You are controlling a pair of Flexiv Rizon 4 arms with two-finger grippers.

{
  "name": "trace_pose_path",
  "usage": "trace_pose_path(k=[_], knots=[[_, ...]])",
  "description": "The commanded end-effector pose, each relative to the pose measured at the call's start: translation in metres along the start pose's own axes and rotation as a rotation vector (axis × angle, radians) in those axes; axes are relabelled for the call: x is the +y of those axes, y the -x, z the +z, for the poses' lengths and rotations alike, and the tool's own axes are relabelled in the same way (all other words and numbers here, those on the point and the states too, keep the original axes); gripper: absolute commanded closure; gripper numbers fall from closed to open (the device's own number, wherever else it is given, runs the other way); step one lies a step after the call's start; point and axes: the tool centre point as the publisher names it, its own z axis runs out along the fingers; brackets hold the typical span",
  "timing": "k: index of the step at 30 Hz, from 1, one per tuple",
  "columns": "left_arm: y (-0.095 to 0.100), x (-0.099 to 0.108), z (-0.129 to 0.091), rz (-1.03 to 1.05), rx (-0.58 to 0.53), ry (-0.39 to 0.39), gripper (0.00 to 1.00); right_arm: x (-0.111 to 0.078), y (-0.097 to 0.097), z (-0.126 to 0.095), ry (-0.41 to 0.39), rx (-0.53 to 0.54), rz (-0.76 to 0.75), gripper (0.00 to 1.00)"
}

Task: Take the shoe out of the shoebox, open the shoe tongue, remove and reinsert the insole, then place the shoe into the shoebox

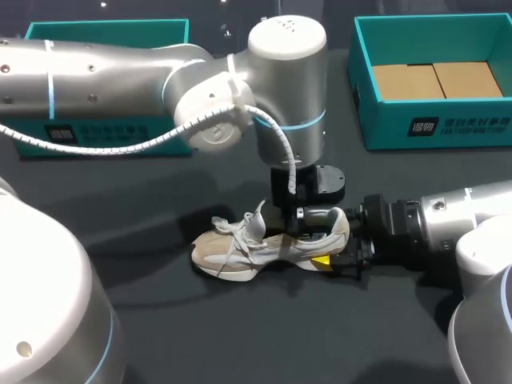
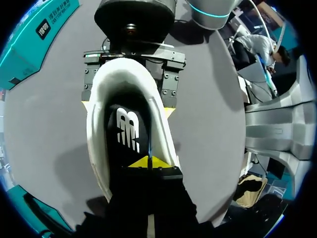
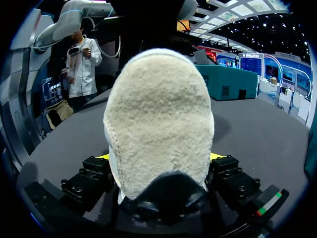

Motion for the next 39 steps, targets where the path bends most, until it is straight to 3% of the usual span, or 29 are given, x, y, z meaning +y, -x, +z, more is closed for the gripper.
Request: trace_pose_path(k=[1, 6, 10, 11, 20, 25, 30, 33, 34, 39], knots=[[-0.002, 0.006, 0.010, 0.013, 0.013, 0.002, 1.00, 0.001, -0.001, -0.001, -0.004, -0.001, 0.000, 1.00], [-0.007, 0.011, 0.016, 0.028, -0.002, 0.007, 1.00, 0.001, -0.001, -0.001, -0.004, -0.001, 0.000, 1.00], [-0.008, 0.013, 0.019, 0.044, -0.023, 0.012, 0.67, 0.001, -0.001, -0.001, -0.004, -0.001, 0.000, 1.00], [-0.008, 0.013, 0.021, 0.048, -0.033, 0.016, 0.62, 0.001, -0.001, -0.001, -0.004, -0.001, 0.000, 1.00], [0.003, 0.011, 0.040, 0.069, -0.129, 0.050, 0.54, 0.001, -0.001, -0.001, -0.004, -0.001, 0.000, 1.00], [0.017, 0.010, 0.048, 0.059, -0.181, 0.068, 0.57, 0.001, -0.001, -0.001, -0.004, -0.001, 0.000, 1.00], [0.030, 0.012, 0.054, 0.032, -0.218, 0.079, 0.69, 0.001, -0.001, -0.001, -0.004, -0.001, 0.000, 1.00], [0.037, 0.015, 0.055, 0.018, -0.220, 0.079, 0.89, 0.001, -0.001, -0.001, -0.004, -0.001, 0.000, 1.00], [0.038, 0.016, 0.055, 0.014, -0.220, 0.078, 1.00, 0.001, -0.001, -0.001, -0.004, -0.001, 0.000, 1.00], [0.040, 0.024, 0.049, 0.004, -0.213, 0.052, 1.00, 0.001, -0.001, -0.001, -0.004, -0.001, 0.000, 1.00]])
